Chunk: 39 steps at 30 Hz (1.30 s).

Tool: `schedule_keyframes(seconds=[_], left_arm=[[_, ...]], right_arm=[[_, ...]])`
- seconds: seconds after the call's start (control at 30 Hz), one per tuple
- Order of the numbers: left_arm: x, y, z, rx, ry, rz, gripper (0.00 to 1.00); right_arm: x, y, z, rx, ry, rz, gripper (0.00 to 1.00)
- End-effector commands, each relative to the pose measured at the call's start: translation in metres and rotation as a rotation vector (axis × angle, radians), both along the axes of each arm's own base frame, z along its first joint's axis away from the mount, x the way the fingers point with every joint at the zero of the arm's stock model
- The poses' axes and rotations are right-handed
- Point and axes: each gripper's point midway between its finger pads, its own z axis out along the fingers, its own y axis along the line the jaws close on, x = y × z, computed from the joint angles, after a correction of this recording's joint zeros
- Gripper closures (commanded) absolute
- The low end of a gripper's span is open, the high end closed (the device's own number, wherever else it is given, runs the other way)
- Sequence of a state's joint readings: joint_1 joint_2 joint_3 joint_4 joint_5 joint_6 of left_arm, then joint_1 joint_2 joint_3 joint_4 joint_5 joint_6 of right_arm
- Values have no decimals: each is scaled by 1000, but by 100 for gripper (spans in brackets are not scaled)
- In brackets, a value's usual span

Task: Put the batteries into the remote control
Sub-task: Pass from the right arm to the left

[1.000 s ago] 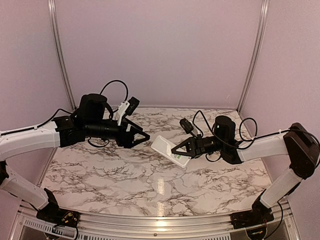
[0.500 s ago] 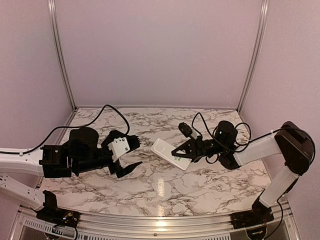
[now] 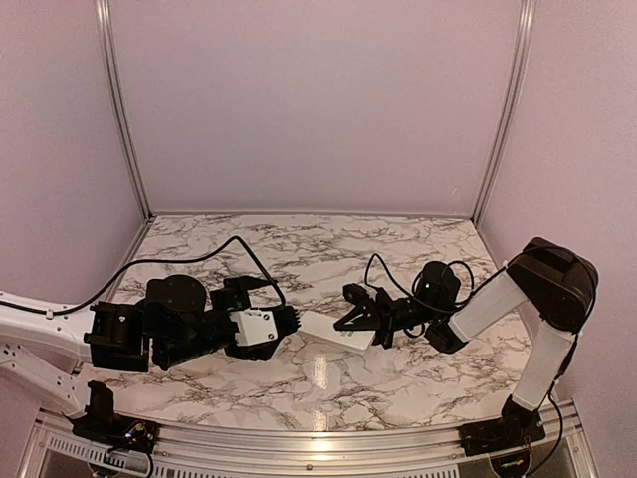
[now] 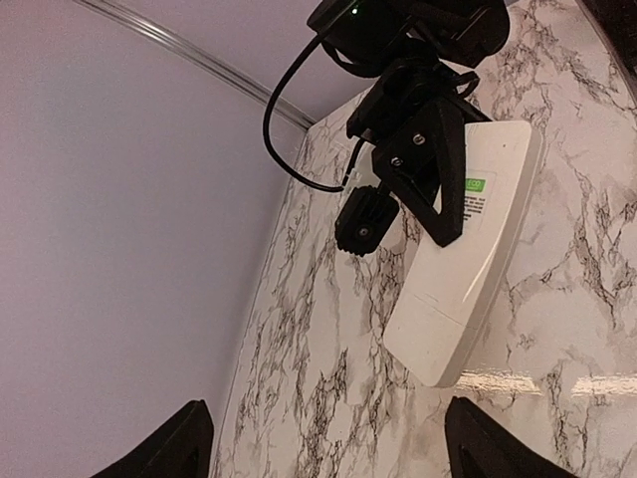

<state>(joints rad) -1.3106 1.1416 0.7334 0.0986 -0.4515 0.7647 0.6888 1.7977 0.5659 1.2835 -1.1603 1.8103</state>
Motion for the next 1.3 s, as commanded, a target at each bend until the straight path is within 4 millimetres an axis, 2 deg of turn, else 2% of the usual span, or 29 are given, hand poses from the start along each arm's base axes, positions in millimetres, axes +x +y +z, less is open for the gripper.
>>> schedule_keyframes(seconds=[0.0,0.07,0.47,0.57,0.63,0.8,0.97,1.03,1.17,1.27], left_arm=[[-13,-16,-12,95,-28,-55,17],[-16,-23,-20,123,-37,-63,19],[-16,-53,-36,211,-96,-85,37],[-15,-58,-38,230,-110,-85,46],[-13,-60,-41,246,-118,-76,52],[-8,-62,-46,274,-143,-60,57],[-6,-63,-40,259,-162,-44,71],[-4,-63,-36,246,-174,-26,79],[-3,-62,-31,226,-184,-2,94],[-3,-61,-29,221,-188,7,99]], right_arm=[[-18,-12,85,352,-393,5,100],[-19,-11,87,355,-398,8,100],[-29,-6,96,377,-410,40,100],[-30,-5,98,380,-412,44,100],[-31,-5,99,382,-415,46,100],[-35,-4,101,388,-414,54,100],[-35,-5,103,392,-415,50,100],[-34,-5,105,394,-415,48,100],[-32,-4,104,386,-398,38,84],[-26,-6,105,379,-395,22,71]])
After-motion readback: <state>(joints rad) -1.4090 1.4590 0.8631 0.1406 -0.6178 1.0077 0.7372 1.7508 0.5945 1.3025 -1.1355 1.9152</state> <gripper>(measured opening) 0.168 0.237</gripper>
